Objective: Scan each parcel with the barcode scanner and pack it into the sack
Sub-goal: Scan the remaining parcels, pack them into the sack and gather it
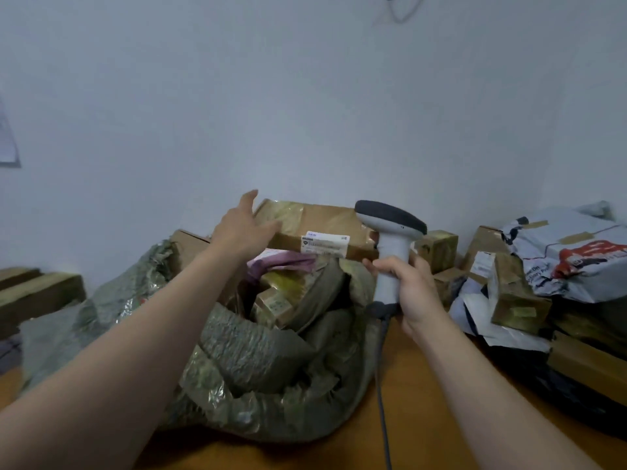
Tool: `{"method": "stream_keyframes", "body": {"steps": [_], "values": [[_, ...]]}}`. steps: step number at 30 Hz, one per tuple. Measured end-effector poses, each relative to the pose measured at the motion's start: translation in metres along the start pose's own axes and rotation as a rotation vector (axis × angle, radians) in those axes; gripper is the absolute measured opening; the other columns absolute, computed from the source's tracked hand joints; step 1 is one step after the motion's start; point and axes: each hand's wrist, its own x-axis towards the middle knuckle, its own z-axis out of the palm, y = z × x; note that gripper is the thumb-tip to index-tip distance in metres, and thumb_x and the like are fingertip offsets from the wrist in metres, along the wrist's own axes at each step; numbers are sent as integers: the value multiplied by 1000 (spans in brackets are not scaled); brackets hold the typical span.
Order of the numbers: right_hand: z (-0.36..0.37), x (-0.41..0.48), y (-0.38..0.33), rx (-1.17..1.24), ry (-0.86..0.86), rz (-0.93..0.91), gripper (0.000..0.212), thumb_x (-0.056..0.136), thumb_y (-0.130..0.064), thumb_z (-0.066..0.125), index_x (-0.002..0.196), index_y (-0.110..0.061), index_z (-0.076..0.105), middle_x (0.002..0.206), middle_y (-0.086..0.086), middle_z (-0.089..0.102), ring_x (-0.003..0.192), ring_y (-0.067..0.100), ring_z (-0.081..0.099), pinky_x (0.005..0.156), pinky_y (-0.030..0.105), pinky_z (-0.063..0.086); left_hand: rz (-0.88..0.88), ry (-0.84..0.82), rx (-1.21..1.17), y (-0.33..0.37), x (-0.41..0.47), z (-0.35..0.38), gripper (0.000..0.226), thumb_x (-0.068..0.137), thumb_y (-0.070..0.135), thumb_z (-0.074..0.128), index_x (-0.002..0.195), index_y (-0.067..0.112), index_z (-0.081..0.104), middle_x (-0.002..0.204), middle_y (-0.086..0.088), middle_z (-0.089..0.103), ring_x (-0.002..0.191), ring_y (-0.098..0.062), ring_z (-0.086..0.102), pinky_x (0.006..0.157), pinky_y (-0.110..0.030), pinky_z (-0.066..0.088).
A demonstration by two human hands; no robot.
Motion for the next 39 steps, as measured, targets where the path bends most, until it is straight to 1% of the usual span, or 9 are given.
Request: {"method": "stream_keyframes", "body": {"steps": [7, 12, 15, 17, 22, 24, 27, 32, 39], "values": [[66, 64, -3, -104, -85, -16, 22, 69, -18, 73, 88, -9, 68, 85, 12, 63, 77, 23, 61, 66, 33, 49, -38, -321, 196, -30, 56, -7, 108, 66, 89, 62, 150, 21, 53, 149, -5, 56, 127, -23, 53, 107, -34, 41], [81, 93, 26, -133, -151, 96, 12, 88, 2, 60, 84, -9, 64, 61, 0, 62, 50, 12, 59, 48, 24, 46, -80, -400, 510, -56, 84, 12, 91, 72, 95, 51, 129, 26, 70, 129, -1, 69, 115, -26, 61, 100, -38, 47], [81, 100, 50, -133, -145, 180, 10, 86, 1, 60, 89, -8, 65, 65, 3, 61, 54, 16, 57, 50, 25, 45, -114, -418, 615, -72, 94, 23, 113, 47, 106, 31, 129, 38, 67, 133, 5, 66, 120, -27, 59, 108, -49, 42], [80, 102, 64, -105, -131, 224, 11, 86, 0, 61, 91, -8, 67, 73, 6, 64, 63, 17, 59, 53, 25, 46, -127, -417, 696, -76, 94, 29, 98, 62, 101, 32, 133, 40, 62, 137, 6, 61, 126, -27, 55, 110, -54, 36], [67, 100, 73, -3, -89, 261, 31, 76, -9, 73, 105, -2, 66, 103, 17, 68, 99, 28, 71, 103, 46, 54, -145, -475, 823, -67, 82, 39, 81, 80, 95, 37, 136, 40, 61, 148, 5, 53, 138, -30, 46, 113, -62, 27], [55, 95, 69, 30, -80, 259, 65, 57, -19, 80, 116, 0, 64, 114, 19, 67, 103, 29, 74, 104, 49, 54, -148, -483, 822, -65, 78, 37, 86, 78, 97, 36, 135, 39, 63, 150, 5, 52, 140, -30, 45, 114, -63, 24], [29, 87, 64, 75, -46, 199, 57, 62, -15, 77, 116, 0, 67, 119, 20, 68, 112, 34, 70, 100, 46, 57, -126, -420, 840, -59, 72, 37, 89, 79, 97, 32, 138, 36, 60, 150, 2, 54, 137, -32, 47, 115, -62, 25], [-26, 59, 65, 167, 87, 118, 37, 90, 0, 64, 125, -7, 61, 97, 3, 79, 108, 40, 71, 96, 54, 54, 56, -294, 823, -24, 54, 54, 93, 80, 95, 31, 144, 31, 51, 146, -6, 55, 135, -35, 48, 111, -60, 33], [-114, 15, 73, 77, 272, 27, 30, 97, -2, 62, 122, -17, 64, 114, 2, 76, 75, 25, 71, 61, 36, 57, 532, -89, 552, 65, 9, 143, 61, 95, 71, 39, 139, 29, 48, 131, -4, 61, 124, -29, 55, 103, -49, 39]]}}
